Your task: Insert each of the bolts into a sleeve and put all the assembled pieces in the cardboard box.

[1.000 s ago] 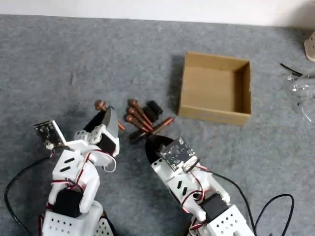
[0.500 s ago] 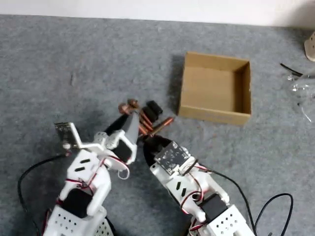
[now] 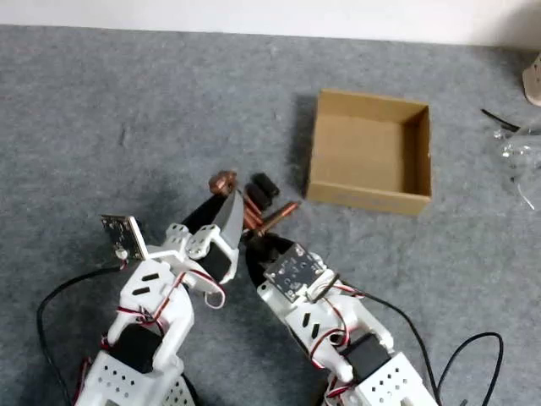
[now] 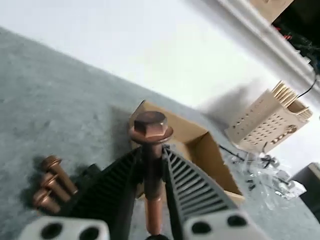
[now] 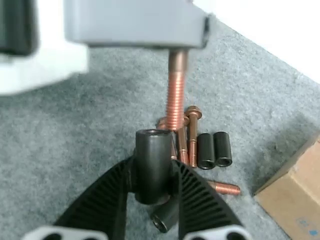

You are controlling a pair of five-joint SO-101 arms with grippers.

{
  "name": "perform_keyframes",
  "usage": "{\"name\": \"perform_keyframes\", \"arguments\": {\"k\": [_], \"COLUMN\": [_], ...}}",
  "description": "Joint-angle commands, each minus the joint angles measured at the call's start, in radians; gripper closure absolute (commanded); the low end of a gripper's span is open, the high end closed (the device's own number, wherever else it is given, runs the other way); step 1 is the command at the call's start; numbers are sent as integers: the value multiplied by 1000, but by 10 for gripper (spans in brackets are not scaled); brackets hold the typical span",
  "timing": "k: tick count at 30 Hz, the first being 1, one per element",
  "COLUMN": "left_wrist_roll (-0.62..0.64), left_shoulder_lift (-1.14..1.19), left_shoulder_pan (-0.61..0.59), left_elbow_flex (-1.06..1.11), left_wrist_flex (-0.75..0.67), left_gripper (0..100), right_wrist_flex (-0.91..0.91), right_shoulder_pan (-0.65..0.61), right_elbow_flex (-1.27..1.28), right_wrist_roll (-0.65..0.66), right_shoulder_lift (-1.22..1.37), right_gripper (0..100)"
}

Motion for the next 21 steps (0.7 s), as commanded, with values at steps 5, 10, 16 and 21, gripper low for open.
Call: {"name": "perform_keyframes", "arguments": {"k": [5, 10, 16, 21], "left_wrist_roll": [-2, 61, 74, 75], "left_shoulder_lift": [-21, -21, -21, -21], "left_shoulder_pan": [19, 21, -18, -27], "left_elbow_flex": [-76, -82, -147, -139], "left_wrist_flex": [146, 143, 124, 69], "left_gripper": [996, 996, 996, 996], "right_wrist_flex": [-8, -8, -8, -8], "right_shoulder_pan": [41, 38, 38, 38], "right_elbow_flex": [148, 150, 150, 150], "right_wrist_roll": [12, 12, 12, 12], "right_shoulder_lift": [-19, -19, -19, -19], "right_gripper": [995, 995, 995, 995]}}
